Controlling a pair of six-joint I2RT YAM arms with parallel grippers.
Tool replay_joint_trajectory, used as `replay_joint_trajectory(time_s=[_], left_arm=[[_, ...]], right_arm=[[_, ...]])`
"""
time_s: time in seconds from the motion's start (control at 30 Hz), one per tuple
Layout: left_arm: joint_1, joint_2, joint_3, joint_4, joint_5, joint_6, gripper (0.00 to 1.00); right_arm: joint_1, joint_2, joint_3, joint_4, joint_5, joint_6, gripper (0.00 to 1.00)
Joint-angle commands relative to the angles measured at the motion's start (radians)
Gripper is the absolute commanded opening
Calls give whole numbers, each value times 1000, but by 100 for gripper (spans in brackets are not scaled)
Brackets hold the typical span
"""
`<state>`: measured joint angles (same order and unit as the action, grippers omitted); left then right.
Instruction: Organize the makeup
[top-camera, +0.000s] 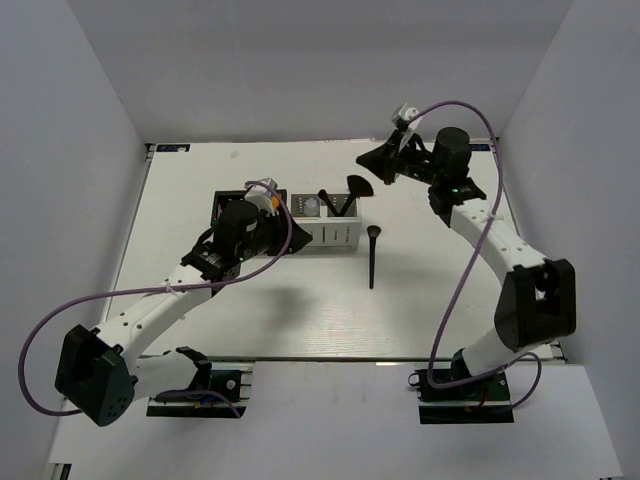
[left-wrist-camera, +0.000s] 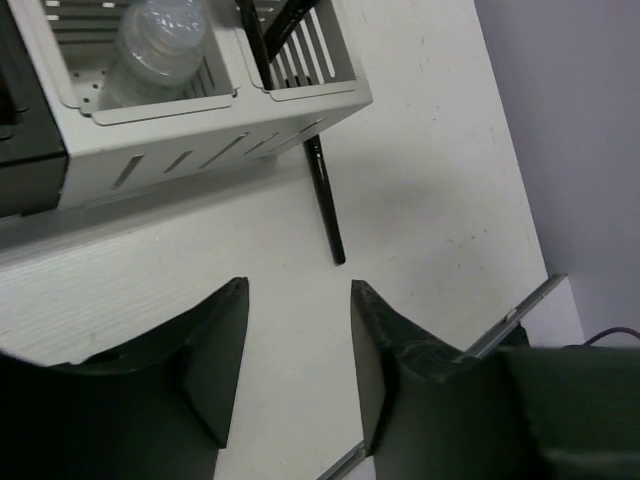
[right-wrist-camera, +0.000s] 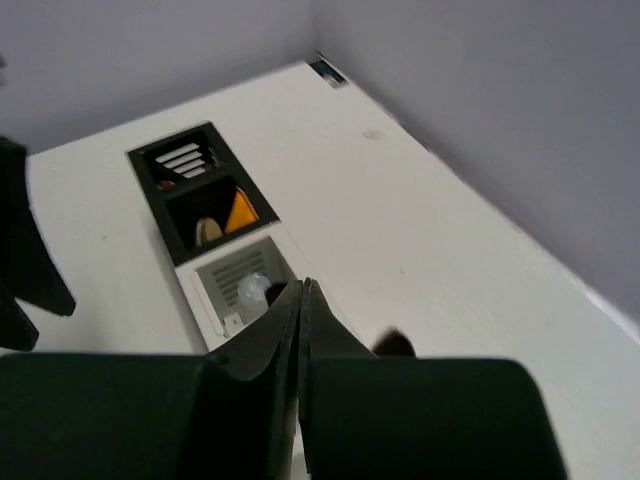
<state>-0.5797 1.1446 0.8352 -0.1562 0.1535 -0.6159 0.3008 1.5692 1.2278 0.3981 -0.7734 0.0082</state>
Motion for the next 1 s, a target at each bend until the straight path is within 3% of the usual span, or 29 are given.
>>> replay_joint_trajectory(time_s=[0.0, 0.13, 0.2, 0.23, 0.33, 0.47, 0.57, 0.67, 0.97], left_arm=[[-23, -5, 13, 98, 41, 30, 52], [-42, -31, -31, 132, 34, 33, 50], [-42, -62, -54, 127, 6, 33, 53], [-42, -74, -62, 123, -6, 36, 55], [-42, -138, -87, 95, -48, 41, 61], [-42, -235, -111, 37, -114, 39, 77], [-42, -302, -114, -27, -138, 32, 82], [-42, -361, -117, -98, -200, 12, 83], [-42, -493, -133, -223, -285, -59, 87]], right_arm=[[-15, -63, 24, -441, 293, -42, 0], [-40, -70, -5, -701, 306, -92, 0], [-43, -116, -87, -719, 309, -83, 0], [-43, -130, -120, -690, 321, -56, 22], [-35, -150, -206, -659, 391, 13, 39], [-26, -69, -197, -691, 460, 119, 38], [-9, 30, -168, -683, 502, 191, 41], [14, 83, -122, -676, 557, 222, 54], [73, 251, -19, -691, 678, 265, 52]])
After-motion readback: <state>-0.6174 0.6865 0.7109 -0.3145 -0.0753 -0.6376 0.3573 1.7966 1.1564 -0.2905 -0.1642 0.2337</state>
